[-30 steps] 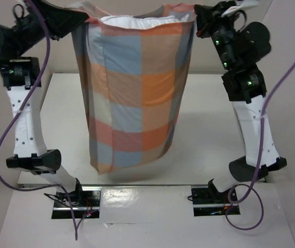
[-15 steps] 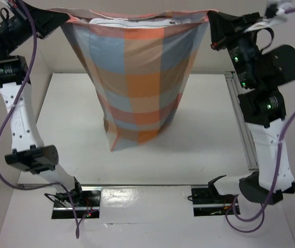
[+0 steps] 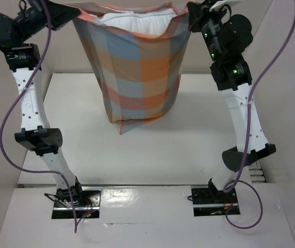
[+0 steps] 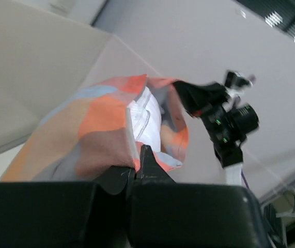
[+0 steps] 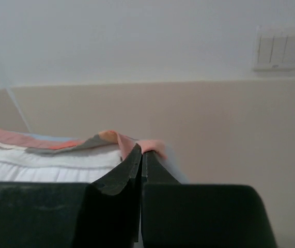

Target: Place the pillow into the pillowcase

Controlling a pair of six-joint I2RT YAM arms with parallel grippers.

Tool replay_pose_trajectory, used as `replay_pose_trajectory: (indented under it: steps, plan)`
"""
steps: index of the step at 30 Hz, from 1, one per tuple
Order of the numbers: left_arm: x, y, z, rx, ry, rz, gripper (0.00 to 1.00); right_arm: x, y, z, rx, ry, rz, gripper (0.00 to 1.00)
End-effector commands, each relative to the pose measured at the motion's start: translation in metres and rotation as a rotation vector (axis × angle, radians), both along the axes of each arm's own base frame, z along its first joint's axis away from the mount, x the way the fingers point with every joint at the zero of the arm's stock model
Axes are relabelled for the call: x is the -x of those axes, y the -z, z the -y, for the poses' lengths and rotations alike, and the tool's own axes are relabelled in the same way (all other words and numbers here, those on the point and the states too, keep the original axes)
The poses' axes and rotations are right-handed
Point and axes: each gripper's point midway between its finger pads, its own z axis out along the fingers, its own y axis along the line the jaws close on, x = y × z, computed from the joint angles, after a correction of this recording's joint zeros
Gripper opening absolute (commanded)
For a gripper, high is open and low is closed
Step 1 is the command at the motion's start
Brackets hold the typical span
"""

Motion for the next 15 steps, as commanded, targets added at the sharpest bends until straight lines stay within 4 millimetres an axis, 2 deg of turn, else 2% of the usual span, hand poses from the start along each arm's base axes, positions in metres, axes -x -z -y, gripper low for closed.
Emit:
replay_pose_trajectory:
  steps: [1,3,4,7,8,9,10,11,14,15]
  plan:
    - [0.093,-0.074,-0.018,0.046,-0.117,0.283,0.0,0.125,-0.126,0.056,-0.124,0.028,0.388,0.0]
    - [0.095,-0.072,-0.022,0.04,-0.169,0.271,0.0,0.143,-0.13,0.063,-0.137,0.029,0.42,0.0]
    - [0.098,-0.07,-0.017,0.014,-0.187,0.294,0.0,0.133,-0.121,0.059,-0.127,0.029,0.395,0.0]
    - [0.086,-0.049,-0.003,-0.003,-0.125,0.24,0.0,0.098,-0.08,0.05,-0.097,0.044,0.264,0.0]
    - [0.073,-0.029,-0.001,0.004,-0.106,0.171,0.0,0.073,-0.047,0.039,-0.084,0.032,0.172,0.0]
    - [0.064,-0.016,0.002,0.003,-0.083,0.142,0.0,0.06,-0.027,0.034,-0.074,0.028,0.123,0.0]
    - [0.058,-0.005,0.011,-0.003,-0.053,0.118,0.0,0.055,-0.016,0.029,-0.069,0.012,0.101,0.0]
    - [0.047,0.012,0.013,-0.022,-0.042,0.076,0.0,0.04,0.011,0.021,-0.063,-0.005,0.04,0.0]
    - [0.037,0.031,0.025,-0.027,-0.013,0.024,0.0,0.027,0.041,0.012,-0.059,-0.027,-0.031,0.0]
    - [0.029,0.039,0.024,-0.03,-0.005,-0.008,0.0,0.027,0.042,0.012,-0.059,-0.028,-0.031,0.0]
